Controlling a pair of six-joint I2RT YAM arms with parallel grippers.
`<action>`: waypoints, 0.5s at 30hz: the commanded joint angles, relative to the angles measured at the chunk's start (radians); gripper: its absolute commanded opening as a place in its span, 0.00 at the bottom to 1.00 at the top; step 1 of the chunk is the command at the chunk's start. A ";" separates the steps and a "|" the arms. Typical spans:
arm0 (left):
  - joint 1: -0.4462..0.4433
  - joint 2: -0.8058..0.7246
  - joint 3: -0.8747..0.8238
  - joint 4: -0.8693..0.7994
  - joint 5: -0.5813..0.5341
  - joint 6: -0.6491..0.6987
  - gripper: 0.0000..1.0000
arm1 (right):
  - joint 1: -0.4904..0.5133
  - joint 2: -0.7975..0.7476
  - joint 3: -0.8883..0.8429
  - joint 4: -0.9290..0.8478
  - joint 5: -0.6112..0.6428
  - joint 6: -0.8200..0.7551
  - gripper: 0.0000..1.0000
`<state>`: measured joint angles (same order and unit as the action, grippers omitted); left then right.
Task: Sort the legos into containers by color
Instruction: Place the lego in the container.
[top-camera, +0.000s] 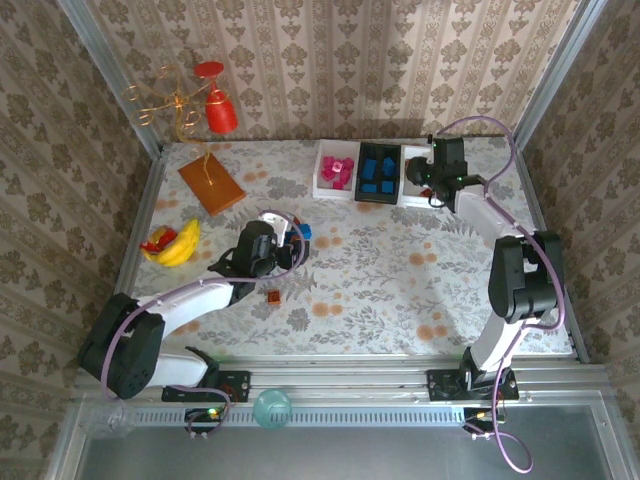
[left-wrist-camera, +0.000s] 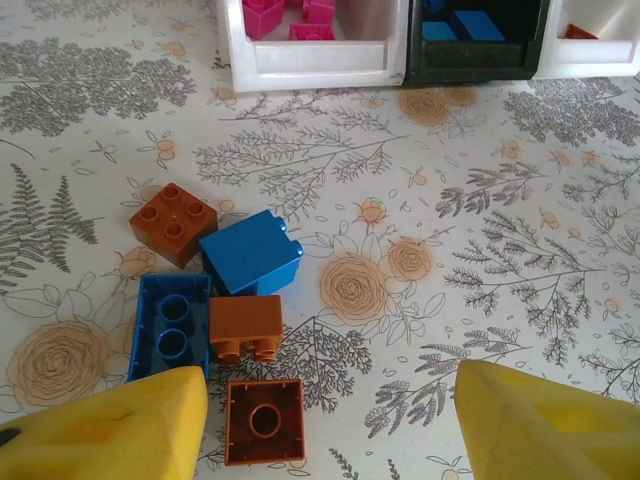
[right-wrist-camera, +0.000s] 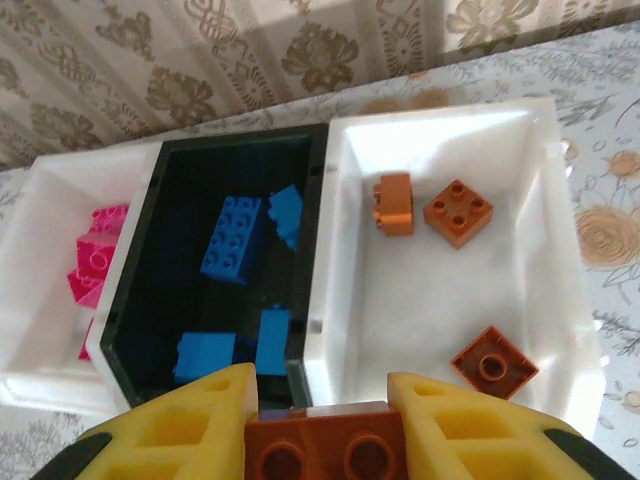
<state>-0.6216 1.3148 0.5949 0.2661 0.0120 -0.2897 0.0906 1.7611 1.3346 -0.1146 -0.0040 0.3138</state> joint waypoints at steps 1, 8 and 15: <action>-0.004 -0.025 -0.015 0.024 -0.020 0.026 0.68 | -0.020 0.059 0.066 -0.072 0.029 -0.002 0.27; -0.012 -0.031 0.000 -0.004 -0.004 0.023 0.68 | -0.041 0.228 0.237 -0.129 0.033 0.011 0.33; -0.011 -0.061 0.000 -0.040 -0.045 0.038 0.70 | -0.043 0.274 0.319 -0.181 0.025 0.019 0.60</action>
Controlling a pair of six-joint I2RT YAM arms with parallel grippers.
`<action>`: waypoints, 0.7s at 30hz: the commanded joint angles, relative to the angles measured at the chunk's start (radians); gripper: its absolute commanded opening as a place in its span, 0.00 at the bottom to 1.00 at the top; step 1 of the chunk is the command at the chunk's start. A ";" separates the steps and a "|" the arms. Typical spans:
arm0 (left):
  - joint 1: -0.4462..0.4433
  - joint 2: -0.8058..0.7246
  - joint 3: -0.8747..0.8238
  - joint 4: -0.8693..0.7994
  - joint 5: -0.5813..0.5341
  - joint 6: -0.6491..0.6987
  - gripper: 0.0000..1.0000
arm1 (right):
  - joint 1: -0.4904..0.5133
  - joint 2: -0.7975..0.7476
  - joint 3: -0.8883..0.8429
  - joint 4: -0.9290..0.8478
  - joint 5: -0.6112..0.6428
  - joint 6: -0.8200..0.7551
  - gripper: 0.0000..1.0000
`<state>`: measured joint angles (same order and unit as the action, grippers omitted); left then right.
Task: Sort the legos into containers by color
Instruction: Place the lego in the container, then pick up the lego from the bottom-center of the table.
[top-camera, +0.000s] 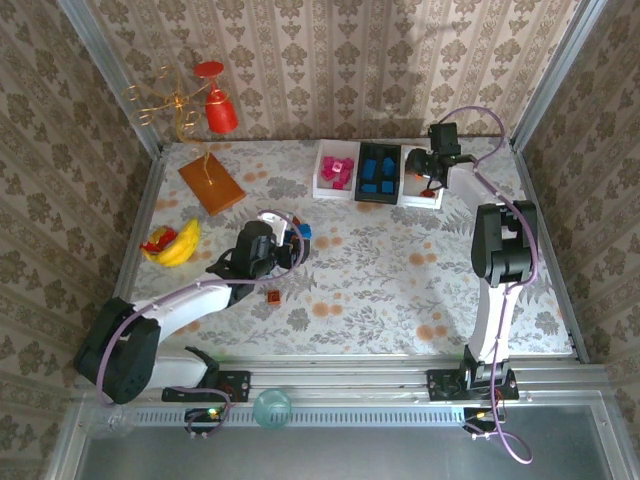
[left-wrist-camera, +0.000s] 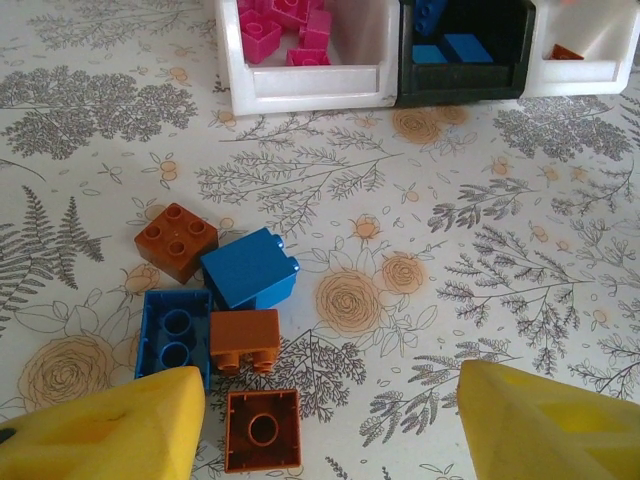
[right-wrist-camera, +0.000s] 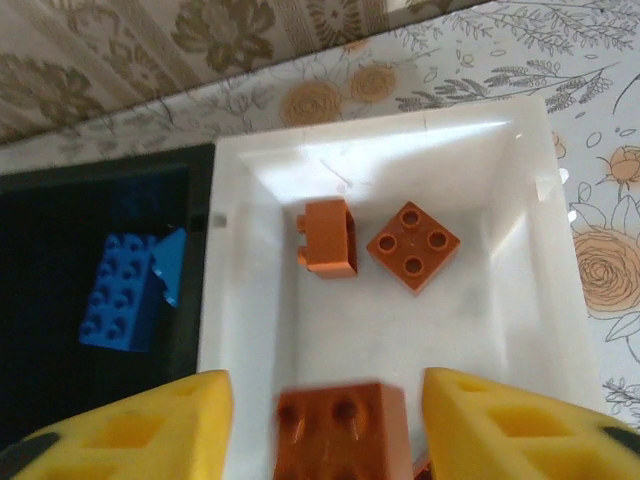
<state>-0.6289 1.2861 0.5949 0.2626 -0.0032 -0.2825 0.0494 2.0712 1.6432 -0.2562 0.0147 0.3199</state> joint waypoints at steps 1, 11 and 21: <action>-0.001 -0.039 0.000 -0.044 -0.040 0.032 0.70 | 0.003 -0.077 -0.029 -0.015 -0.002 0.012 0.62; 0.243 -0.063 -0.049 -0.071 0.163 -0.138 0.72 | 0.351 -0.568 -0.622 0.283 0.011 -0.080 0.77; 0.384 -0.200 -0.131 -0.076 0.175 -0.166 0.72 | 0.776 -0.405 -0.695 0.478 -0.057 -0.249 0.87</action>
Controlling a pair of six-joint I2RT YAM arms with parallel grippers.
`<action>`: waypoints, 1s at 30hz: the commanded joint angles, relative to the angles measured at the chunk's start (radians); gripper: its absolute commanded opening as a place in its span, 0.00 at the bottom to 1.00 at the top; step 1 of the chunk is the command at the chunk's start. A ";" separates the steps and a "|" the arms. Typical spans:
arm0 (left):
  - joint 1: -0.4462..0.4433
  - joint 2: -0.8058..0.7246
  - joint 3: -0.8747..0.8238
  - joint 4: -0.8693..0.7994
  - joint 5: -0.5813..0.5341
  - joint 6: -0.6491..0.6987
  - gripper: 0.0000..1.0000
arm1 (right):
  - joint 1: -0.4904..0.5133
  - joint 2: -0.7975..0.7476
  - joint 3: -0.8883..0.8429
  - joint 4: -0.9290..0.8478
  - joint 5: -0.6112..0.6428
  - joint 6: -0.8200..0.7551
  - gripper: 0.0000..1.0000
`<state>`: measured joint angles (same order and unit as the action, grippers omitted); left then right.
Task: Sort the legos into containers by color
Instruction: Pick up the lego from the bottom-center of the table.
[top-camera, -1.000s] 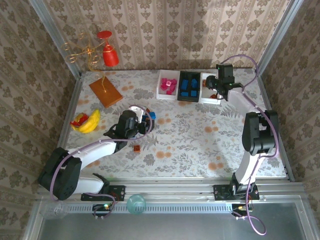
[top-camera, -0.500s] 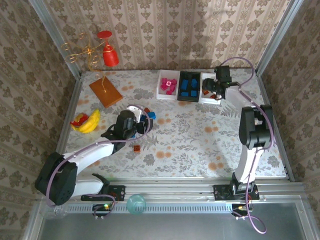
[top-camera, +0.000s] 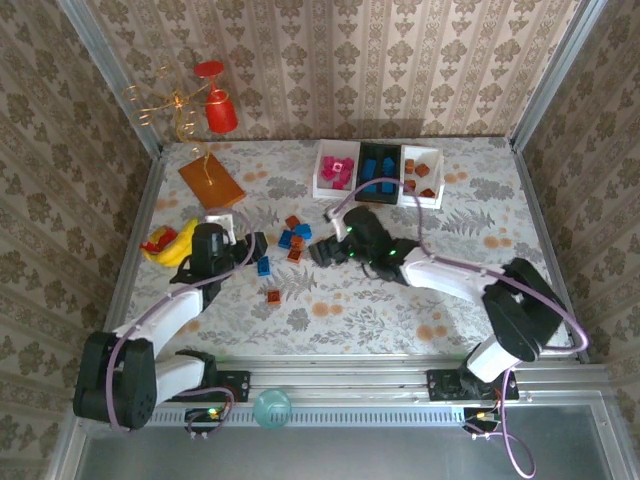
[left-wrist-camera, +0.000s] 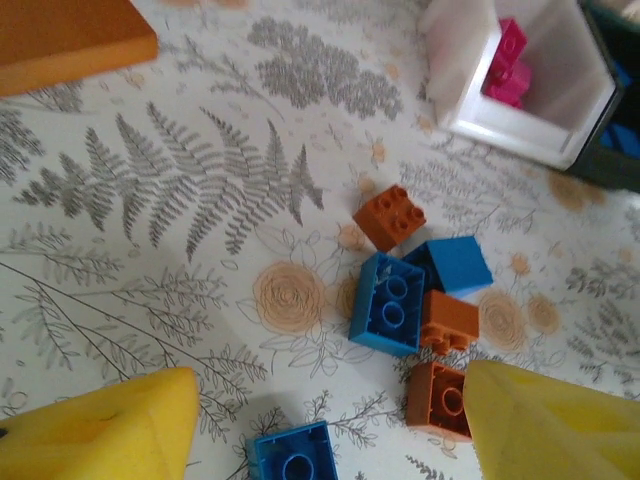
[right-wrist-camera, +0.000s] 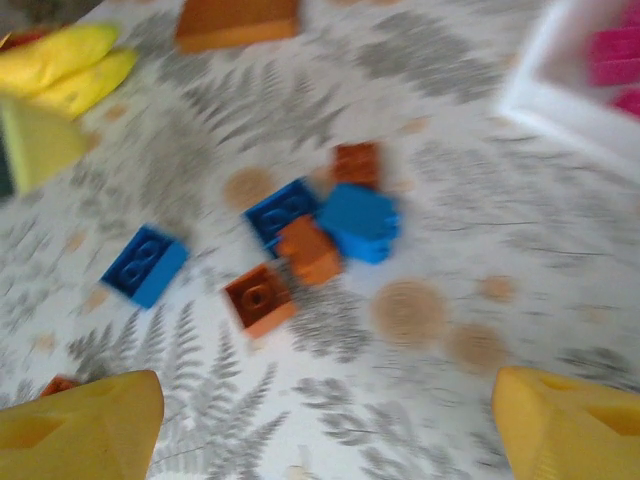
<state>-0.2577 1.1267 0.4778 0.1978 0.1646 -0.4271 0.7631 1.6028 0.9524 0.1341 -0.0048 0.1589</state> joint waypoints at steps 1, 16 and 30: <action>0.020 -0.046 -0.016 -0.016 0.004 -0.021 0.72 | 0.091 0.094 -0.006 0.113 -0.062 -0.114 0.87; 0.044 -0.021 0.004 -0.047 0.042 -0.007 0.74 | 0.212 0.434 0.174 0.162 -0.241 -0.250 0.79; 0.041 -0.007 0.008 -0.023 0.093 -0.010 0.74 | 0.191 0.429 0.163 0.198 -0.279 -0.228 0.34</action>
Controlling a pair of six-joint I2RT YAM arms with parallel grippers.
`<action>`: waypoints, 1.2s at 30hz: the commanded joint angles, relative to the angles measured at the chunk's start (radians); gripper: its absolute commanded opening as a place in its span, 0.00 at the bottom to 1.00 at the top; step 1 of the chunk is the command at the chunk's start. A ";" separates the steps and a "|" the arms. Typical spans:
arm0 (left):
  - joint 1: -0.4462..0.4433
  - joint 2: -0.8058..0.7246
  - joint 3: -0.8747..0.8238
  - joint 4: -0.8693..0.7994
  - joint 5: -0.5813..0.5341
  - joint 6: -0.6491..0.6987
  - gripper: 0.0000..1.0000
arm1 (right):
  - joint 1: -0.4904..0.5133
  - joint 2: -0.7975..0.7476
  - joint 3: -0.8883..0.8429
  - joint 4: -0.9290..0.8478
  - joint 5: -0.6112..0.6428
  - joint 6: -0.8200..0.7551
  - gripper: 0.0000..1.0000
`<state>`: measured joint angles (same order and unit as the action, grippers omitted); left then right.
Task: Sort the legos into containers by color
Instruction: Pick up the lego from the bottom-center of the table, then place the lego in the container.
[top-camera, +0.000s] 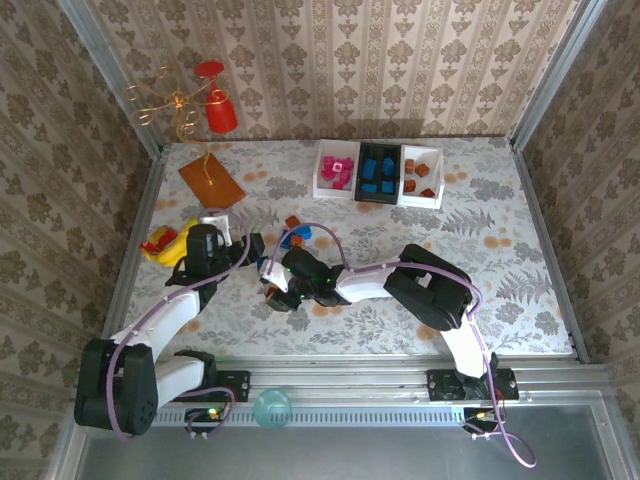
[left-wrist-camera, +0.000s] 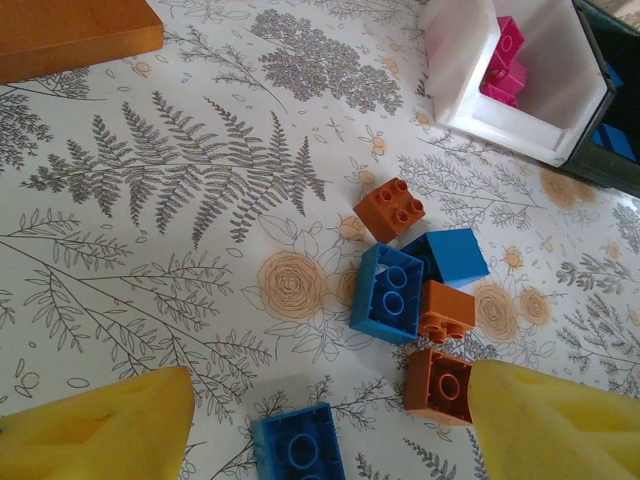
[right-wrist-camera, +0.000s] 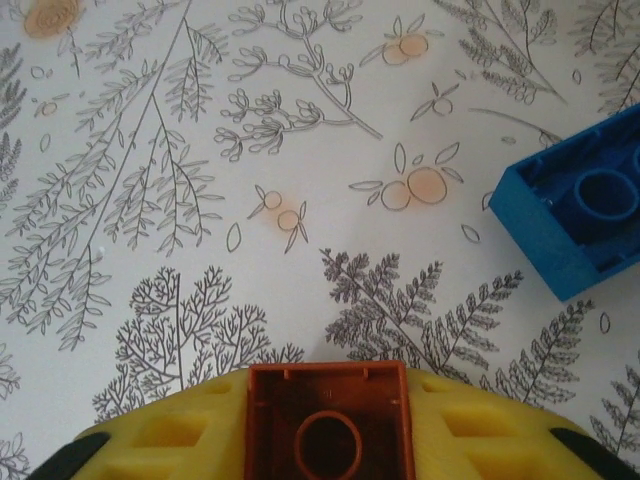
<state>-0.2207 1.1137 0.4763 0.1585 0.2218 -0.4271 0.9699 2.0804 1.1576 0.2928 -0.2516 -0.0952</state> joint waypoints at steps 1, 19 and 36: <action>0.001 0.009 0.010 0.024 0.044 -0.012 0.74 | -0.026 -0.076 -0.072 0.060 -0.032 0.046 0.33; -0.432 0.196 0.101 0.252 0.074 0.142 0.73 | -0.712 -0.609 -0.295 -0.128 0.359 0.427 0.31; -0.587 0.245 0.147 0.217 -0.093 0.255 0.73 | -0.892 -0.082 0.362 -0.490 0.521 0.380 0.45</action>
<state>-0.7994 1.3922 0.5964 0.3916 0.1825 -0.2096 0.0803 1.9842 1.4498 -0.0971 0.2180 0.3035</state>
